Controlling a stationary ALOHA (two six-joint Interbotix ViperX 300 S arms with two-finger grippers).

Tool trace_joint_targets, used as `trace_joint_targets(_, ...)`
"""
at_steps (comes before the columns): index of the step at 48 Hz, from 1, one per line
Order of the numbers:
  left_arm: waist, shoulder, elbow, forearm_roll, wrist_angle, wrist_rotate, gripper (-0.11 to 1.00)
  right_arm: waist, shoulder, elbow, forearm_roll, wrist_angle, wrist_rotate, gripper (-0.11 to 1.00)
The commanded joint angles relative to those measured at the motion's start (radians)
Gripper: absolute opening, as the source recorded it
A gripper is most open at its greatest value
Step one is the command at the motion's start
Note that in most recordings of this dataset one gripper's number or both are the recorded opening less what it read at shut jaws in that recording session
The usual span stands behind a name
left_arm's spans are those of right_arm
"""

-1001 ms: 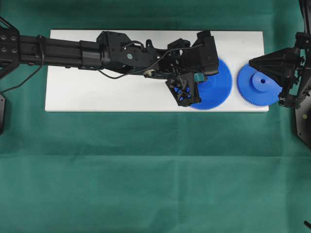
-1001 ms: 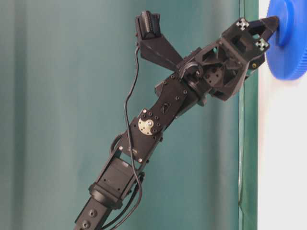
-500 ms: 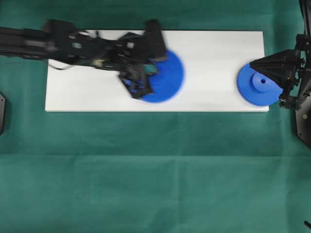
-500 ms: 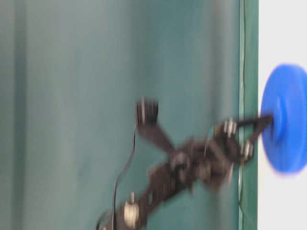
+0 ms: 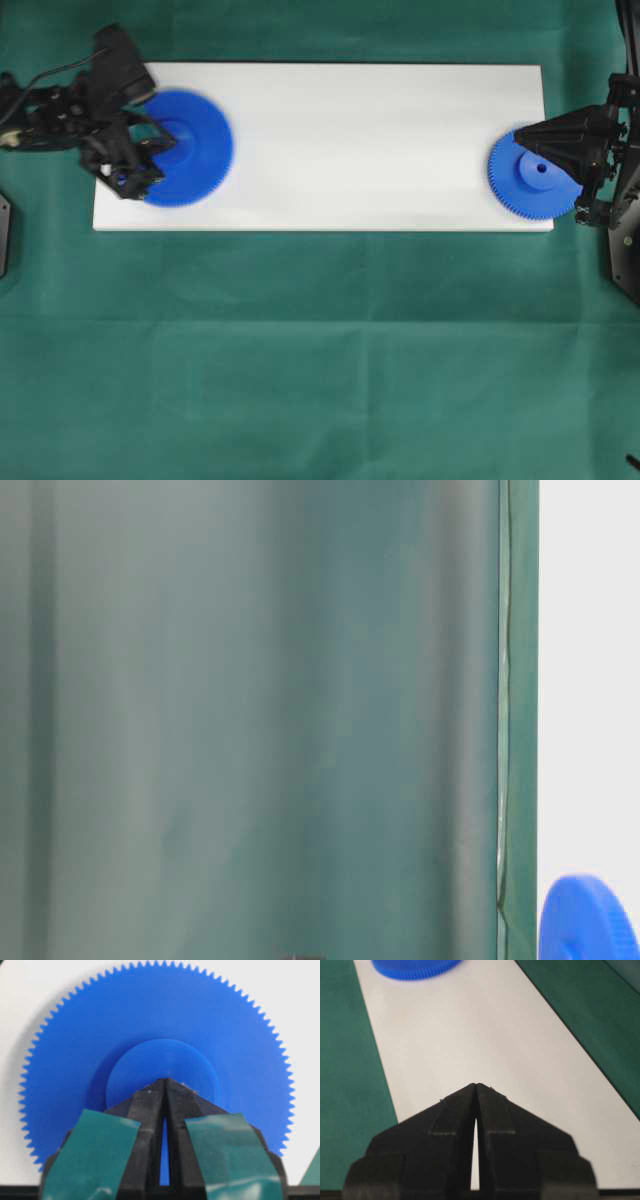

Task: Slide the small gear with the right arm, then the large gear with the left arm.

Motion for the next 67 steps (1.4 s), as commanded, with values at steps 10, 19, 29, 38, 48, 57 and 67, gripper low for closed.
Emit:
trace_joint_targets(10, 0.048, -0.135, 0.132, -0.002, 0.005, -0.008, 0.00, 0.011, 0.006, -0.009, 0.006, -0.009, 0.025, 0.50)
trace_joint_targets(19, 0.052, -0.186, 0.146, -0.002, 0.003, -0.008, 0.00, 0.014, 0.008, -0.008, 0.005, -0.011, 0.035, 0.50)
trace_joint_targets(29, 0.052, -0.176, 0.144, -0.002, -0.017, -0.006, 0.00, 0.014, 0.008, -0.009, 0.006, -0.011, 0.037, 0.50)
trace_joint_targets(38, 0.052, -0.183, 0.138, -0.002, -0.020, -0.006, 0.00, 0.014, 0.008, -0.009, 0.005, -0.009, 0.037, 0.50)
trace_joint_targets(48, 0.051, -0.236, 0.109, -0.002, 0.008, 0.000, 0.00, 0.014, 0.006, -0.008, 0.005, -0.011, 0.037, 0.50)
trace_joint_targets(57, 0.044, -0.321, 0.080, -0.002, 0.046, 0.003, 0.00, 0.014, 0.005, -0.008, 0.003, -0.009, 0.037, 0.50)
trace_joint_targets(67, 0.012, -0.430, 0.064, -0.002, 0.060, 0.003, 0.00, 0.014, 0.005, -0.009, 0.003, -0.009, 0.037, 0.50)
